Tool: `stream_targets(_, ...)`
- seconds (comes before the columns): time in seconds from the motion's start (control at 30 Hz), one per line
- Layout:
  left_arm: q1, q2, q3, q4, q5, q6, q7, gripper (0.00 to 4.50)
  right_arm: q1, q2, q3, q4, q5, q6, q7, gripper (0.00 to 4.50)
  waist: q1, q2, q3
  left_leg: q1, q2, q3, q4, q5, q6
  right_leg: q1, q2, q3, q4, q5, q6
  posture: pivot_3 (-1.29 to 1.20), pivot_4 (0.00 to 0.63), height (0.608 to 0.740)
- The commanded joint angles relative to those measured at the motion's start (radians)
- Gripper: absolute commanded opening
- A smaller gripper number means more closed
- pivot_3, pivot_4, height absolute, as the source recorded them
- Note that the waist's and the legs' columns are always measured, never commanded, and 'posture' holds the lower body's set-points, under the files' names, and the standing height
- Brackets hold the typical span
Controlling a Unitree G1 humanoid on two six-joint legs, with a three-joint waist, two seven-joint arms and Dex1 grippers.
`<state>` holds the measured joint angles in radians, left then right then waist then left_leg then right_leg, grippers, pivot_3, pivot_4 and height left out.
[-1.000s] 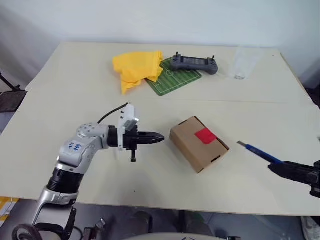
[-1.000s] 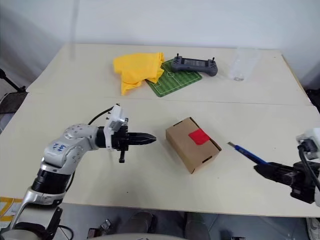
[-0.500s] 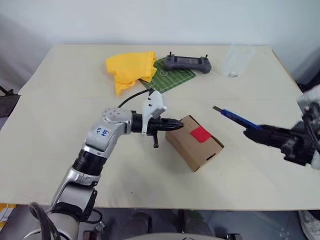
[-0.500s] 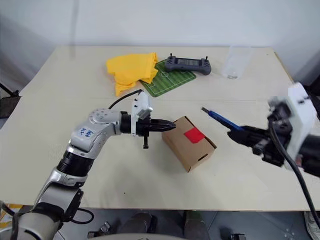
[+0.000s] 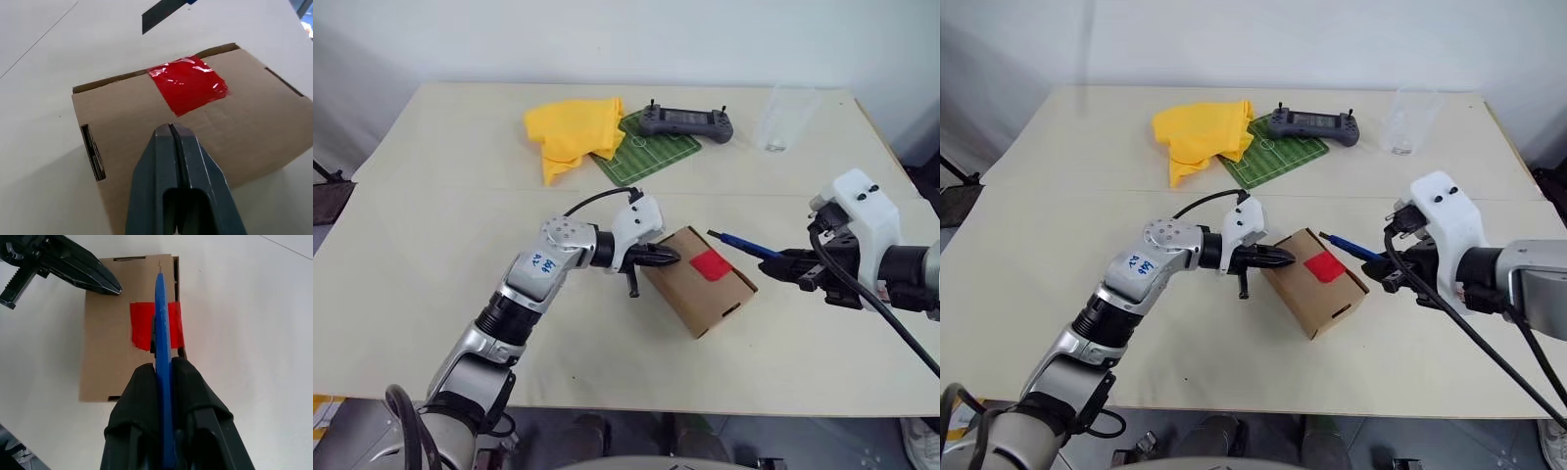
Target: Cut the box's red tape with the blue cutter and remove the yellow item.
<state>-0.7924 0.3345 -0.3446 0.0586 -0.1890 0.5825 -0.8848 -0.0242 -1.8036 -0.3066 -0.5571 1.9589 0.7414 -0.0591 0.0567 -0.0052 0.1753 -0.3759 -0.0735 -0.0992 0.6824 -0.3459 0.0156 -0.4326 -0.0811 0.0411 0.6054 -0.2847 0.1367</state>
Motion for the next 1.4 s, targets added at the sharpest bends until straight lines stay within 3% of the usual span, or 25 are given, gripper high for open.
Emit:
stream_targets(0.03, 0.006, -0.015, -0.007, -0.031, 0.012, 0.011, 0.017, 0.00, -0.060, -0.013, 0.037, 0.014, 0.013, -0.018, -0.010, 0.16, 0.000, 0.000, 0.000, 0.000, 0.000, 0.000, 0.000, 0.000, 0.000, 0.000, 0.000, 0.000, 0.000, 0.000, 0.000, 0.00, 0.150, 0.740)
stream_targets(0.2, 0.018, -0.021, -0.009, -0.042, 0.016, 0.039, 0.036, 0.00, -0.212, 0.051, 0.170, 0.016, 0.013, 0.021, -0.047, 0.16, 0.000, 0.000, 0.000, 0.000, 0.000, 0.000, 0.000, 0.000, 0.000, 0.000, 0.000, 0.001, 0.000, 0.000, 0.000, 0.00, 0.150, 0.740)
stream_targets(0.37, 0.020, -0.019, -0.011, -0.046, 0.016, 0.053, 0.038, 0.00, -0.520, 0.258, 0.385, 0.074, 0.013, 0.182, -0.166, 0.16, -0.001, 0.000, 0.000, 0.001, 0.000, 0.000, 0.001, 0.000, 0.000, 0.000, 0.000, 0.001, 0.001, 0.000, 0.000, 0.00, 0.150, 0.740)
stream_targets(0.57, 0.021, -0.026, -0.007, -0.041, 0.015, 0.056, 0.042, 0.00, -0.707, 0.412, 0.509, 0.179, 0.013, 0.340, -0.256, 0.16, -0.001, 0.000, 0.000, 0.000, 0.000, 0.000, 0.001, 0.001, -0.001, -0.001, 0.000, 0.002, 0.003, 0.000, -0.001, 0.00, 0.150, 0.740)
stream_targets(0.83, 0.032, -0.020, -0.006, -0.055, 0.015, 0.063, 0.043, 0.00, -0.754, 0.473, 0.539, 0.234, 0.013, 0.422, -0.297, 0.16, -0.002, 0.000, 0.000, -0.001, 0.000, 0.001, 0.001, 0.001, -0.001, -0.003, 0.000, 0.001, 0.004, 0.000, -0.001, 0.00, 0.150, 0.740)
stream_targets(1.4, 0.038, -0.020, -0.012, -0.073, 0.014, 0.073, 0.043, 0.00, -0.700, 0.461, 0.486, 0.218, 0.013, 0.415, -0.301, 0.16, -0.002, 0.000, 0.000, -0.001, -0.001, 0.001, 0.001, 0.001, -0.001, -0.004, 0.000, 0.002, 0.005, 0.000, -0.001, 0.00, 0.150, 0.740)
